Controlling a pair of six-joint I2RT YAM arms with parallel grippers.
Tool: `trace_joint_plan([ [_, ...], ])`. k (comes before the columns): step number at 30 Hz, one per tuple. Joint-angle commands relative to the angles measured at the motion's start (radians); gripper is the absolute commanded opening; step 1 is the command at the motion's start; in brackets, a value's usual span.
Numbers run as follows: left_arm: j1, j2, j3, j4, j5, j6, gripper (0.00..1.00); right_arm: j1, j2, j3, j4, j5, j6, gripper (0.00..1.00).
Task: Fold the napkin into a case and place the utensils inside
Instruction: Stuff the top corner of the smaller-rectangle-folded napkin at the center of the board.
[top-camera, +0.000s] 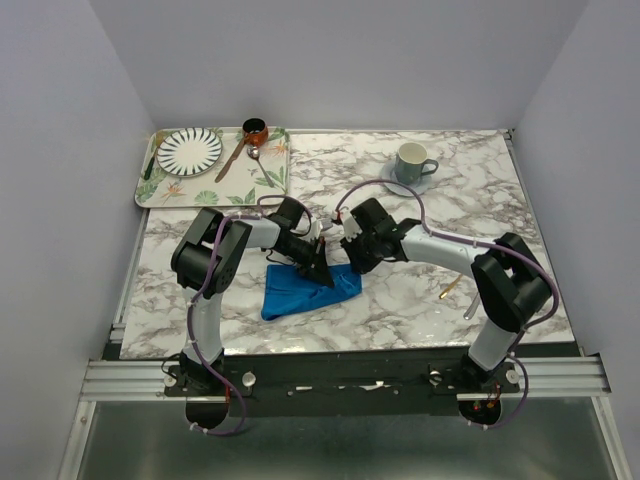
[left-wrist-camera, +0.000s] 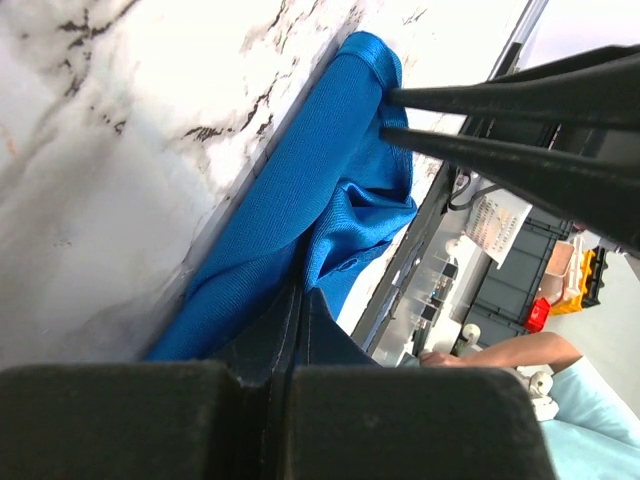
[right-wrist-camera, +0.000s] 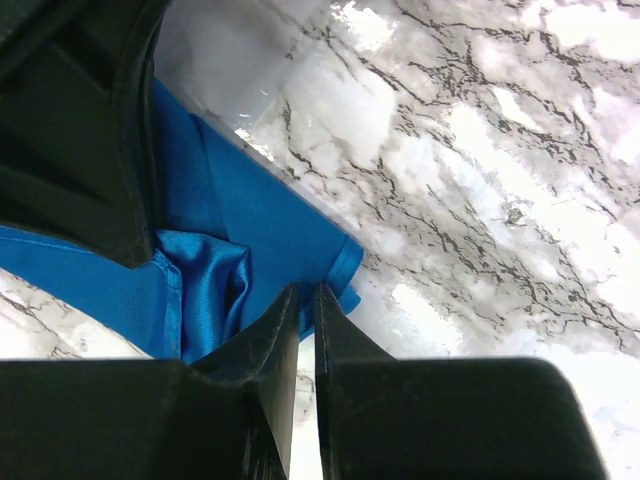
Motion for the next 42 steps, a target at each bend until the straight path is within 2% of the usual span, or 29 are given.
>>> trace_joint_plan([
  [1,0.005,0.048,-0.014,0.014,-0.131,0.032,0.00,-0.005,0.006,-0.001,0.016,-0.014,0.001,0.18],
  [20,0.007,0.052,-0.016,0.026,-0.128,0.029,0.00,0.050,0.038,0.023,-0.004,-0.070,-0.005,0.15],
  [30,0.005,0.057,-0.013,0.028,-0.127,0.023,0.00,0.073,0.021,0.030,-0.014,-0.044,-0.018,0.20],
  [35,0.005,0.054,-0.013,0.029,-0.125,0.023,0.00,0.084,0.058,0.040,-0.014,-0.053,-0.025,0.27],
  [40,0.007,0.054,-0.014,0.028,-0.128,0.022,0.00,0.099,0.090,0.048,-0.014,-0.036,-0.038,0.27],
  [42,0.008,0.055,-0.014,0.026,-0.128,0.022,0.00,0.101,0.099,0.048,-0.014,-0.021,-0.038,0.23],
])
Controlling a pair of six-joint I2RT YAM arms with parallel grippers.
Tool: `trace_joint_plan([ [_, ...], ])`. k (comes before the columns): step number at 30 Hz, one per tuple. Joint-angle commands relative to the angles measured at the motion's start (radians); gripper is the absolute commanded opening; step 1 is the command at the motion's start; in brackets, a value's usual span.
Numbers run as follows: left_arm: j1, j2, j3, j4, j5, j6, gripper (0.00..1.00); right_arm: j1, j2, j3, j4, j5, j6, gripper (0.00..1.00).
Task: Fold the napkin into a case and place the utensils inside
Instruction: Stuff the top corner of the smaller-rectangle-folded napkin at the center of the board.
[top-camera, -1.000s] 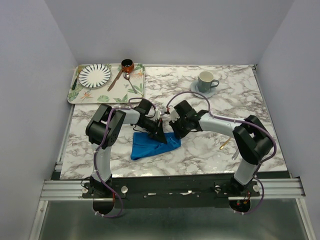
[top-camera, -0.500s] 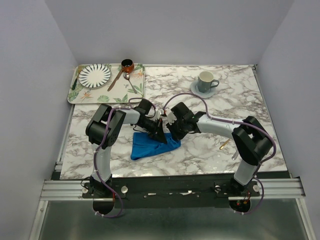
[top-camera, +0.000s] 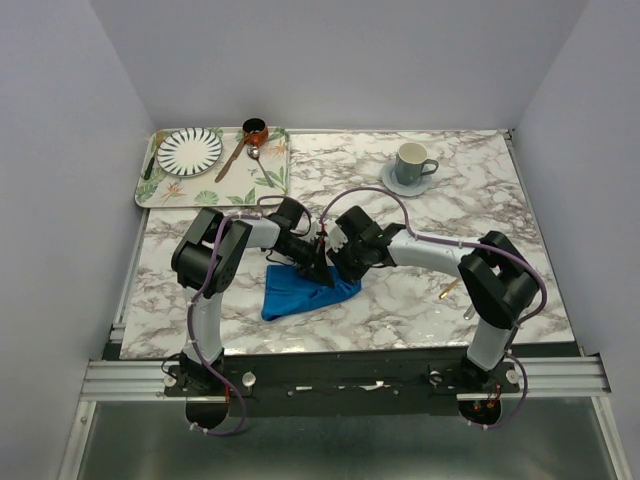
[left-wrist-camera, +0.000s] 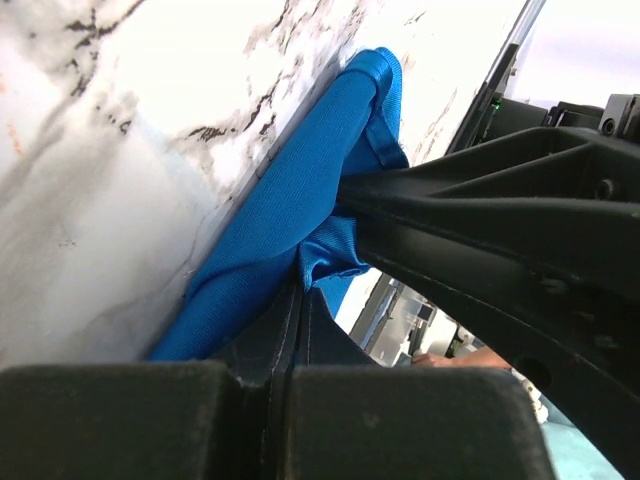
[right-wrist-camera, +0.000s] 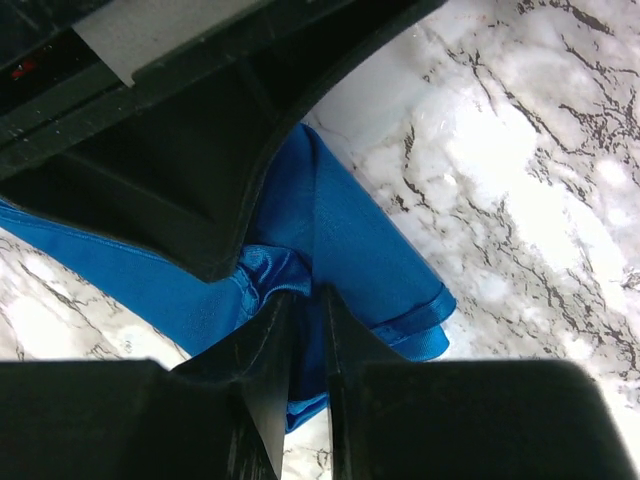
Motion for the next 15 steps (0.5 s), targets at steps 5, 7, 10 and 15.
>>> trace_joint_plan([
  [5,0.007,0.053,-0.013,0.022,-0.134,0.032,0.00,0.019,0.011,0.012,-0.021,0.098,-0.007,0.03],
  [7,0.007,0.056,-0.014,0.022,-0.133,0.030,0.00,0.017,-0.011,0.016,-0.024,0.126,-0.007,0.01],
  [10,0.007,0.058,-0.011,0.022,-0.133,0.030,0.00,0.016,-0.035,0.019,-0.027,0.144,-0.009,0.00],
  [15,0.008,0.055,-0.014,0.022,-0.133,0.033,0.00,0.007,-0.060,0.025,-0.040,0.154,-0.005,0.01],
])
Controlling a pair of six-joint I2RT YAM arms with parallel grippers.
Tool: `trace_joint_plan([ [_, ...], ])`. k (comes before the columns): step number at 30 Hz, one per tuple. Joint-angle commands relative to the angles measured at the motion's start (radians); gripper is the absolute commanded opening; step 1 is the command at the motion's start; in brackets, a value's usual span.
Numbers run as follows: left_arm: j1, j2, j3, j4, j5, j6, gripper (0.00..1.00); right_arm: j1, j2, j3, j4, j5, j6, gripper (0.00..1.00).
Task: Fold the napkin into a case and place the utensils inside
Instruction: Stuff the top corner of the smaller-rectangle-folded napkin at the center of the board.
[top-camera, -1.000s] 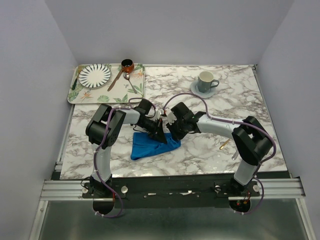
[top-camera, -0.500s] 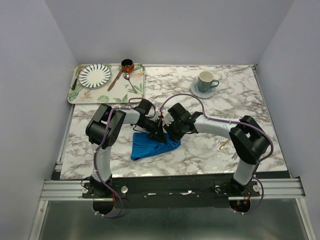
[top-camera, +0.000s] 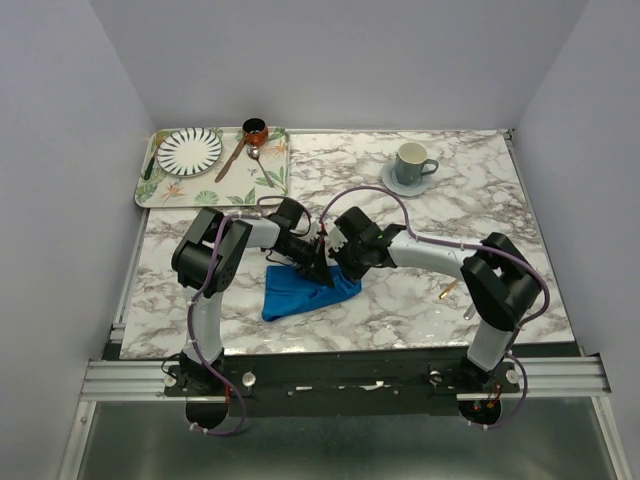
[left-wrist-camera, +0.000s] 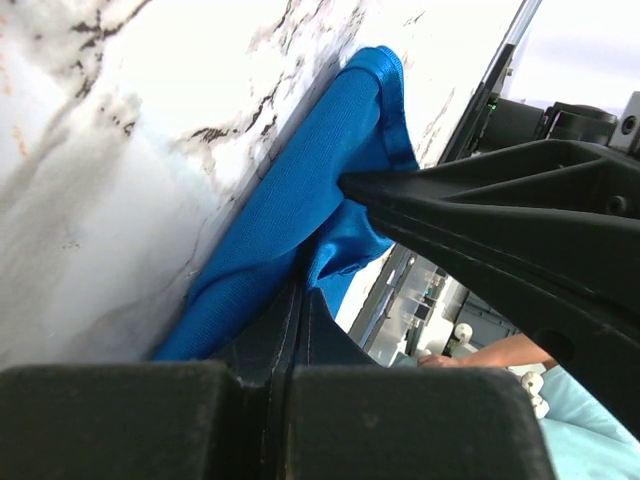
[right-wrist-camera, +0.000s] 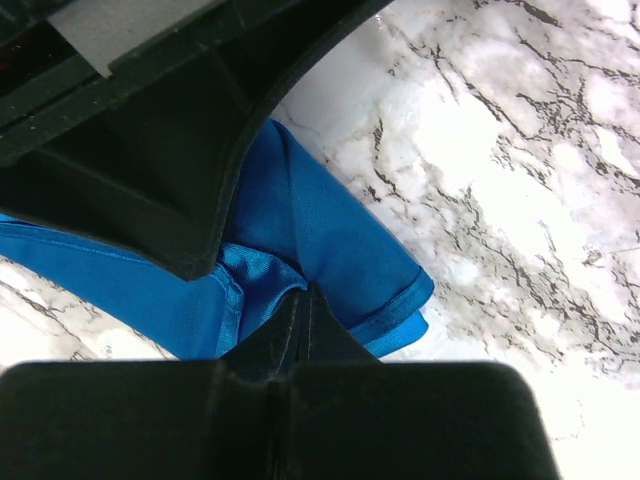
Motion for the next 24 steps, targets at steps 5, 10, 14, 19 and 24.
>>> trace_joint_plan([
  [5,0.007,0.051,-0.016,0.017,-0.144,0.038,0.00,-0.014,-0.066,0.016,-0.038,0.063,0.000,0.00],
  [10,0.007,0.050,-0.019,0.016,-0.145,0.040,0.00,-0.022,-0.076,0.016,-0.043,0.065,0.003,0.01],
  [14,0.007,0.051,-0.020,0.014,-0.147,0.043,0.00,-0.030,-0.068,0.014,-0.043,0.062,-0.003,0.00],
  [19,0.009,0.051,-0.020,0.014,-0.145,0.043,0.00,-0.031,-0.048,0.014,-0.047,0.022,-0.008,0.16],
  [24,0.009,0.051,-0.022,0.013,-0.147,0.046,0.00,-0.033,-0.071,0.027,-0.076,-0.003,-0.015,0.24],
])
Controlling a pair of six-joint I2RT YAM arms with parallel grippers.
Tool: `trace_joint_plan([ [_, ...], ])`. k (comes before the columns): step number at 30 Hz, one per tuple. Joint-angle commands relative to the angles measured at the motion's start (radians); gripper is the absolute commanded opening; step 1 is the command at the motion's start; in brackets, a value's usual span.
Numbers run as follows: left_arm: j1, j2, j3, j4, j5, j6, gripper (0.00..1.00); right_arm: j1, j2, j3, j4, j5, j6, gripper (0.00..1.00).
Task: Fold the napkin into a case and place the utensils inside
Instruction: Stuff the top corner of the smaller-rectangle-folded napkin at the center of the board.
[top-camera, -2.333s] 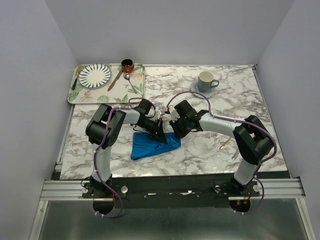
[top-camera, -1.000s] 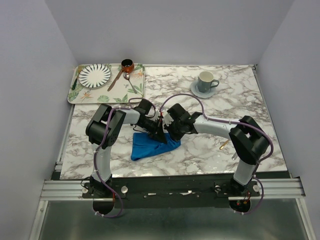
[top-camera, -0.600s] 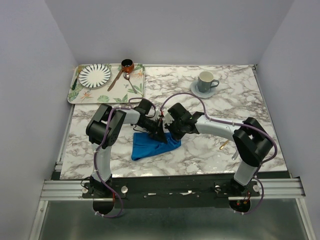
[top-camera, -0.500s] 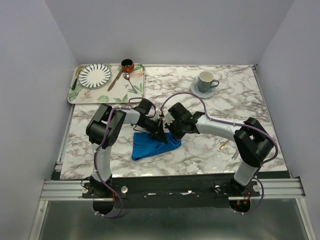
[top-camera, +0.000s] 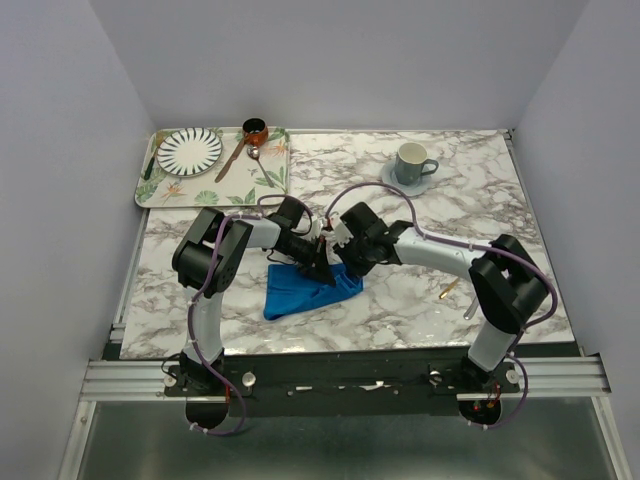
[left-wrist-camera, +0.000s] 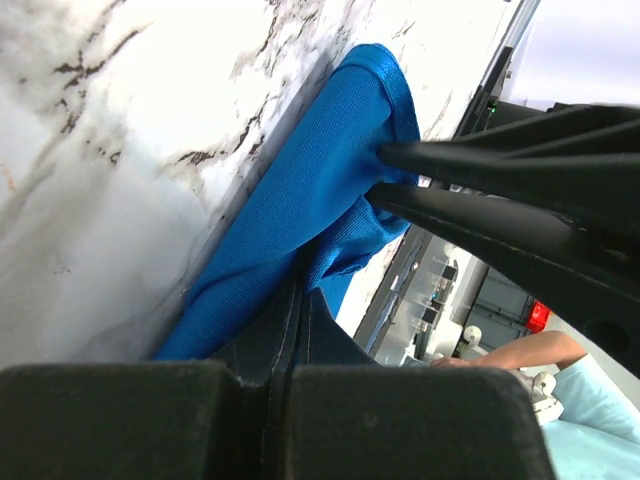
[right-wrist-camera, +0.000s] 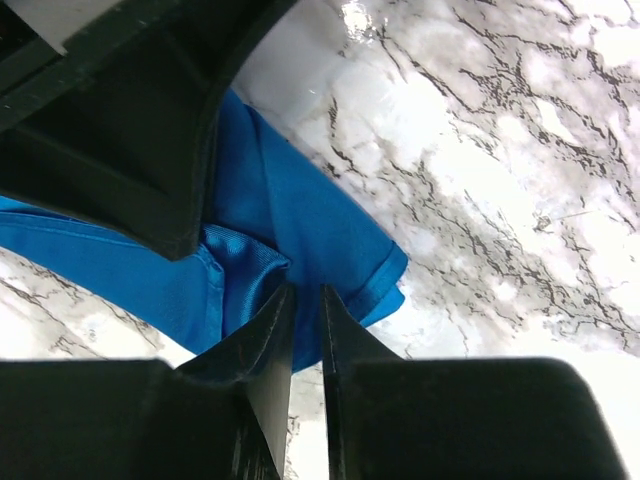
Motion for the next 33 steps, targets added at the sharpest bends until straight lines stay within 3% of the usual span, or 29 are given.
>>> trace_joint_plan([
  [1,0.010,0.052,-0.022,-0.019,-0.147,0.046,0.00,-0.013,-0.037,0.030,-0.044,-0.015,-0.010,0.24],
  [16,0.009,0.060,-0.017,-0.020,-0.143,0.046,0.00,-0.053,0.006,0.067,0.014,-0.057,0.060,0.18],
  [33,0.010,0.060,-0.017,-0.017,-0.141,0.044,0.00,-0.028,0.066,0.057,0.038,-0.119,0.088,0.26],
])
